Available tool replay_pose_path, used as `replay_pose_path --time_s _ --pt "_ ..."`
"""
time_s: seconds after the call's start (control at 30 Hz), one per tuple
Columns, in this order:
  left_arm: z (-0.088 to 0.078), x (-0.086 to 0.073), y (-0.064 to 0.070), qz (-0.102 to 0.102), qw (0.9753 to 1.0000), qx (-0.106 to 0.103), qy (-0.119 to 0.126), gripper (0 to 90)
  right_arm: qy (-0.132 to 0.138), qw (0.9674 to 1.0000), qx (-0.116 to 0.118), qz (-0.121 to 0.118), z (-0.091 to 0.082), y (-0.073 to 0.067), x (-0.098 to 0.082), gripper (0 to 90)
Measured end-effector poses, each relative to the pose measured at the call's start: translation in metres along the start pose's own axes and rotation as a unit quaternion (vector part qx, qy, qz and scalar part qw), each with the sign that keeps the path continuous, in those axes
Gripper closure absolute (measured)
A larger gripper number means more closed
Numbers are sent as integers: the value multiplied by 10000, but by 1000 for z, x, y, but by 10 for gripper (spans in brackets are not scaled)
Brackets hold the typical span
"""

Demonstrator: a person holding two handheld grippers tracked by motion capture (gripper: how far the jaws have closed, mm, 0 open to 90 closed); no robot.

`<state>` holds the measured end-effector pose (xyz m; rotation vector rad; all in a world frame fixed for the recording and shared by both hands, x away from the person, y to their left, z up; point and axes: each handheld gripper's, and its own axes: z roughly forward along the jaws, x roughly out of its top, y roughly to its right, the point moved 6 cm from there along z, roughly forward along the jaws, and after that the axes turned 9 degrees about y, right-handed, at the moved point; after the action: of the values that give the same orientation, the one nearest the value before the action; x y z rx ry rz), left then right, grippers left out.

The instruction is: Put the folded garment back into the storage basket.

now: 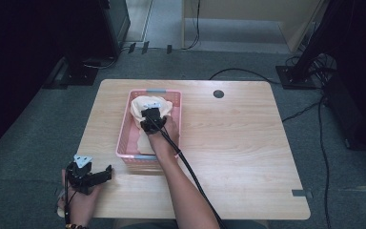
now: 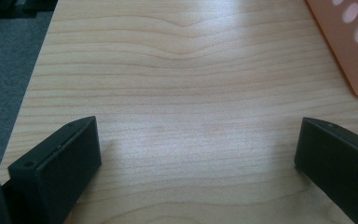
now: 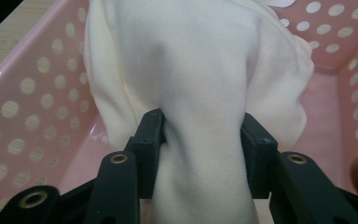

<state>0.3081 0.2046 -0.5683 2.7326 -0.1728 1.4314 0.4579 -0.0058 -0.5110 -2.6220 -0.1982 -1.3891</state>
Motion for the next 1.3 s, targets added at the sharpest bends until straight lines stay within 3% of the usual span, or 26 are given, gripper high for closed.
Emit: replay_pose_path --time_s 0.4,0.6,0.8,0.9,1.07,1.13,1.3 --pt "0 0 0 2 10000 -5 -1 3 198 9996 192 -77 1 -2 2 480" --pt "0 0 0 3 10000 -5 -1 3 252 9987 344 -272 1 -4 1 245" --pt "0 0 0 1 10000 -4 -1 3 284 9964 711 -362 -3 -10 2 0" --pt "0 0 0 4 10000 -3 -1 3 296 9963 696 -398 -8 -9 4 0" --pt "0 0 0 1 10000 -4 -1 3 565 9947 764 -385 -21 -3 13 0" --pt "0 0 0 -4 10000 -2 4 3 605 9939 872 -301 -26 1 17 0" --pt "0 0 0 -1 10000 -3 1 3 775 9940 742 -219 -37 20 21 0"
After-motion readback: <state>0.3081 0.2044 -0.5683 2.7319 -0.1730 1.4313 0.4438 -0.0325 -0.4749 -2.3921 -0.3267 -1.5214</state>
